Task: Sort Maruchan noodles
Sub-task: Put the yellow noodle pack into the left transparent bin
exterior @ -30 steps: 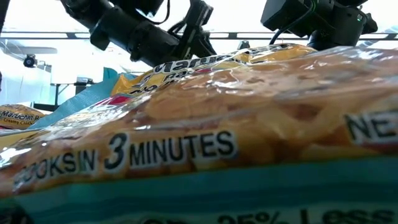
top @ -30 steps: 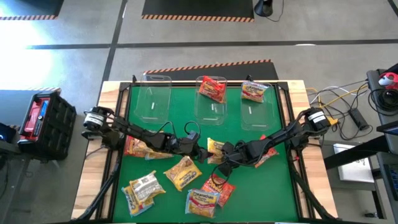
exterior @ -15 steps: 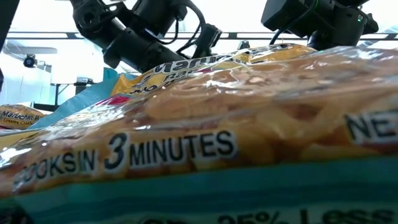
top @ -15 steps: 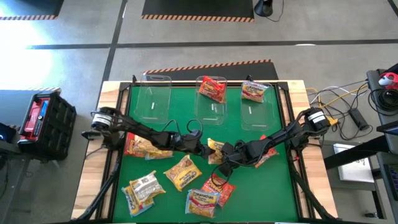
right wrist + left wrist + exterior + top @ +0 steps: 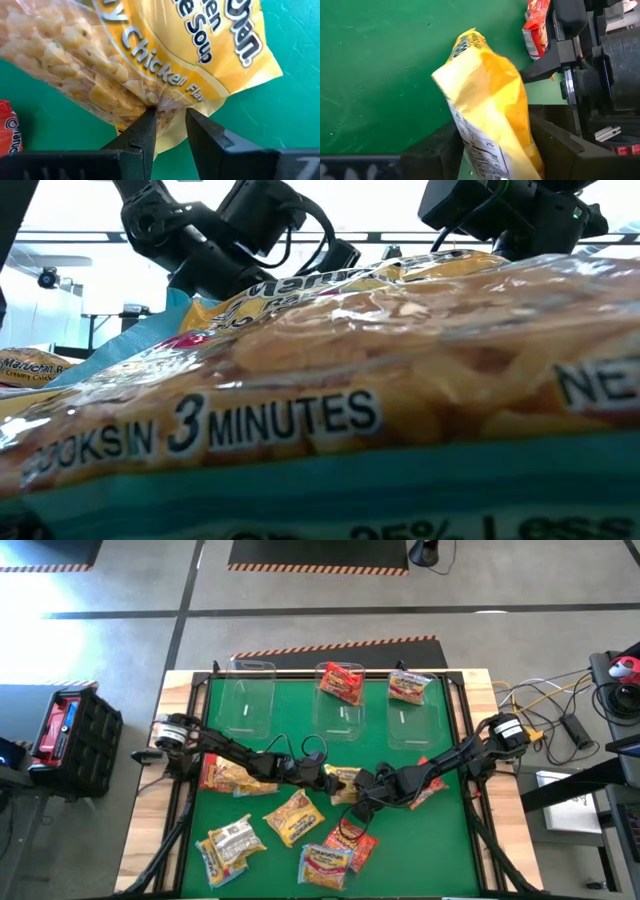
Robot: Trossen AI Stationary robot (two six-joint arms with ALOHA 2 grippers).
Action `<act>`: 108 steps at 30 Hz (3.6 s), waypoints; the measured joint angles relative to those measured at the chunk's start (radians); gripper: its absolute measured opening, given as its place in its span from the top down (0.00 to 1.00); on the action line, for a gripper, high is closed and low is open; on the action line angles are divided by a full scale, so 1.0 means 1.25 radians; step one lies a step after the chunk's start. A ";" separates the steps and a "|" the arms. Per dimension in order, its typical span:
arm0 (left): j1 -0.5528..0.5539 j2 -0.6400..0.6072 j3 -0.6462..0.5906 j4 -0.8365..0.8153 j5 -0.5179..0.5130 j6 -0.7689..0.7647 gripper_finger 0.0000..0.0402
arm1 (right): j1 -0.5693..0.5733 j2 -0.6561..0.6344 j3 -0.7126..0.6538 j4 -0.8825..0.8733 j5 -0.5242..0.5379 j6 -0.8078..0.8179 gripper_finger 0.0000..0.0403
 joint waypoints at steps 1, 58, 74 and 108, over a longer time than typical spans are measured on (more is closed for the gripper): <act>0.001 0.000 0.000 0.000 0.000 0.000 0.57 | 0.000 0.000 0.000 0.000 0.000 0.000 0.76; 0.013 -0.453 -0.001 -0.290 -0.281 0.291 0.71 | -0.064 -0.443 0.001 0.020 -0.021 0.137 0.60; 0.013 -0.597 -0.001 -0.136 -0.449 0.561 0.71 | -0.225 -0.437 0.002 0.490 -0.031 -0.053 0.48; 0.041 -0.558 -0.001 0.267 -0.511 0.761 0.71 | -0.341 -0.395 0.002 0.776 -0.062 0.038 0.42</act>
